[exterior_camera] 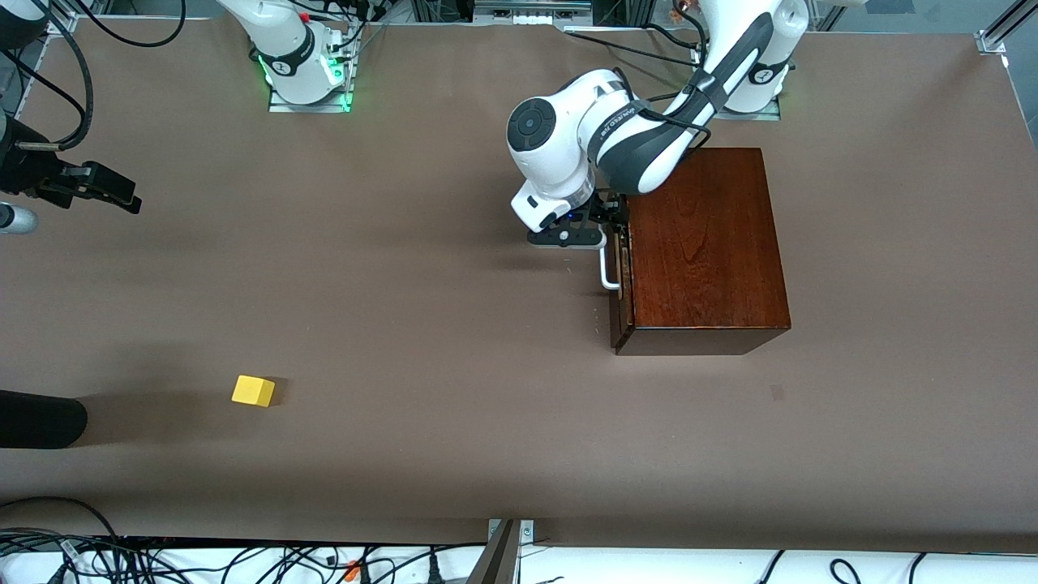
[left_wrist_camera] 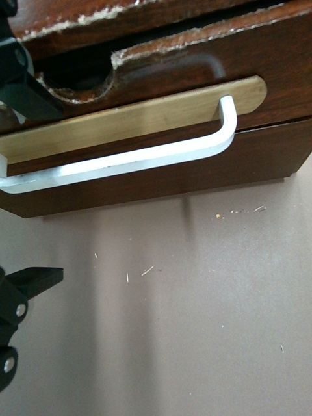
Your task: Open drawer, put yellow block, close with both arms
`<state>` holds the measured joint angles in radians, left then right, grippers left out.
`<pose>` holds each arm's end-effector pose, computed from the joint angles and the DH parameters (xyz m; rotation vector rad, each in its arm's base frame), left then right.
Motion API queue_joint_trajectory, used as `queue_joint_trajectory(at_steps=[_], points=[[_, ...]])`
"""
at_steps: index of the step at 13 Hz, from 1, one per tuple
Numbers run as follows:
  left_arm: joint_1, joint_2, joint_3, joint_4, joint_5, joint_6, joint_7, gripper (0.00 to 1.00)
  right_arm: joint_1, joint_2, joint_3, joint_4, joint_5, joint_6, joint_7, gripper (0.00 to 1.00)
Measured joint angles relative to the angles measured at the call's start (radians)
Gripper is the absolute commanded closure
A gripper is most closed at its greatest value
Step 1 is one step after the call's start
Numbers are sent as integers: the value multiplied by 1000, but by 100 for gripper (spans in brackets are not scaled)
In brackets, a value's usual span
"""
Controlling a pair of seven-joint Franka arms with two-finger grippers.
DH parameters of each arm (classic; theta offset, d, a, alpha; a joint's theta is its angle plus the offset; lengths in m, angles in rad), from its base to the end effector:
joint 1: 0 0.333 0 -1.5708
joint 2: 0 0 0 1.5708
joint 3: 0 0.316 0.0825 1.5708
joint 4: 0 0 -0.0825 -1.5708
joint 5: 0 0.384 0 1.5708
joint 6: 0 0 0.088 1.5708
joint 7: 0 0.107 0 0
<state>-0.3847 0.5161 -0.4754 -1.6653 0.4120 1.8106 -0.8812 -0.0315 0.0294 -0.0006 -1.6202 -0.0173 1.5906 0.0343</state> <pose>0.4633 -0.4400 0.3126 -2.8106 0.1713 0.1138 0.5622 -0.0199 0.5865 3.1212 -0.1023 -0.0921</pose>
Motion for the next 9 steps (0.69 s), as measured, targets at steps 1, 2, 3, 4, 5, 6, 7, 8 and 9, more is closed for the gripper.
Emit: queue_joint_trajectory(at_steps=[1, 2, 3, 4, 5, 6, 7, 8, 9], points=[[-1, 3, 0, 0, 5, 0, -4, 0, 0, 0, 0, 0, 0, 0, 0, 0], [-1, 10, 0, -1, 8, 3, -10, 0, 0, 0, 0, 0, 0, 0, 0, 0], [-1, 19, 0, -2, 10, 15, -15, 0, 0, 0, 0, 0, 0, 0, 0, 0], [-1, 31, 1, -2, 12, 30, -17, 0, 0, 0, 0, 0, 0, 0, 0, 0], [-1, 42, 1, -3, 13, 40, -19, 0, 0, 0, 0, 0, 0, 0, 0, 0], [-1, 51, 1, -3, 15, 47, -21, 0, 0, 0, 0, 0, 0, 0, 0, 0], [-1, 57, 2, -3, 15, 56, -24, 0, 0, 0, 0, 0, 0, 0, 0, 0], [-1, 61, 2, -3, 15, 64, -26, 0, 0, 0, 0, 0, 0, 0, 0, 0], [-1, 63, 2, -3, 15, 75, -29, 0, 0, 0, 0, 0, 0, 0, 0, 0]])
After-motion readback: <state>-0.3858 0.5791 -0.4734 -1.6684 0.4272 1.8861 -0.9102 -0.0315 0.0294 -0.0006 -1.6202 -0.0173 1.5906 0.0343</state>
